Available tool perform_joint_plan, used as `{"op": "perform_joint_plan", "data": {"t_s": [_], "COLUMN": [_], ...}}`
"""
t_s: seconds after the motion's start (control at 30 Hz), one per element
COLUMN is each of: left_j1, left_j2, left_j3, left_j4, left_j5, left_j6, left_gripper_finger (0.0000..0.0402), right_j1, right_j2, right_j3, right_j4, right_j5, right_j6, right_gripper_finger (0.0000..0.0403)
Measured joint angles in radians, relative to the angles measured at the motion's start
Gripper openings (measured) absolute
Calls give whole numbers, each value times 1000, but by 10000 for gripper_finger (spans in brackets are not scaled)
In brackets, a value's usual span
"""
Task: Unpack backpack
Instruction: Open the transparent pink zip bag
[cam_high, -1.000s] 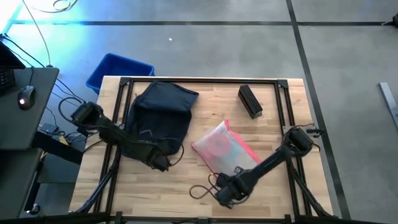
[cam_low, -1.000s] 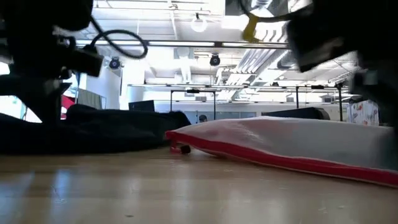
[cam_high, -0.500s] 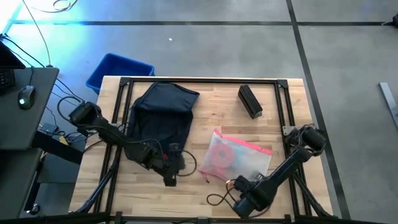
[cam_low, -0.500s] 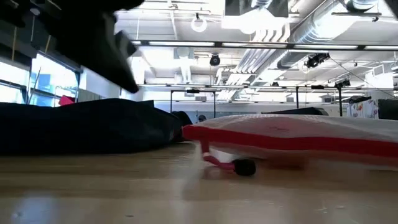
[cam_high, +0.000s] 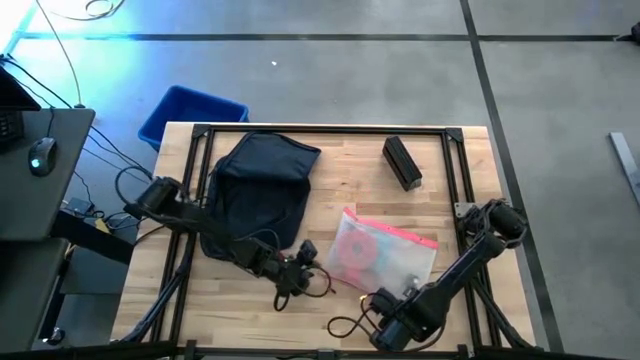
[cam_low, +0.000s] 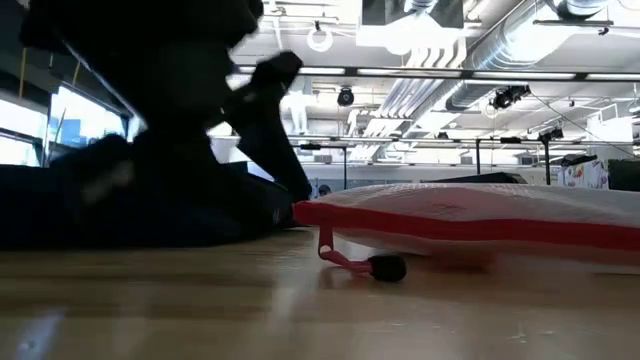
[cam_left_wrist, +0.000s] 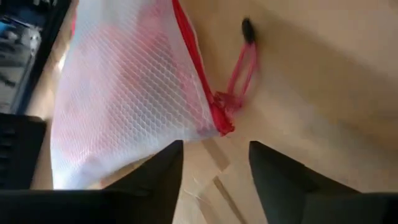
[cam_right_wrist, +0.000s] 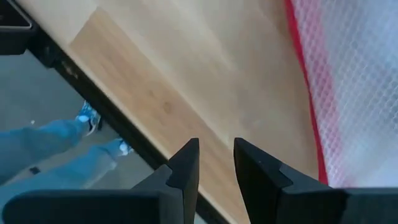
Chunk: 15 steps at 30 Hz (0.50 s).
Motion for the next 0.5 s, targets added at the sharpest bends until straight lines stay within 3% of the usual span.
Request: {"op": "perform_joint_plan", "data": {"t_s": [0.3, 0.5], "left_j1": [11, 10], "left_j2": [106, 108], "left_j3": [1, 14], "left_j4": [273, 316], "left_j5": [-82, -43], "left_j6": [115, 60], "left_gripper_finger": [196, 151], "right_j1": [0, 0], "right_j2": [0, -1], "right_j3": [0, 0], "right_j4": [35, 34], "right_j5": [-36, -31], "right_j6": [26, 7], "right_gripper_finger": [84, 84]}}
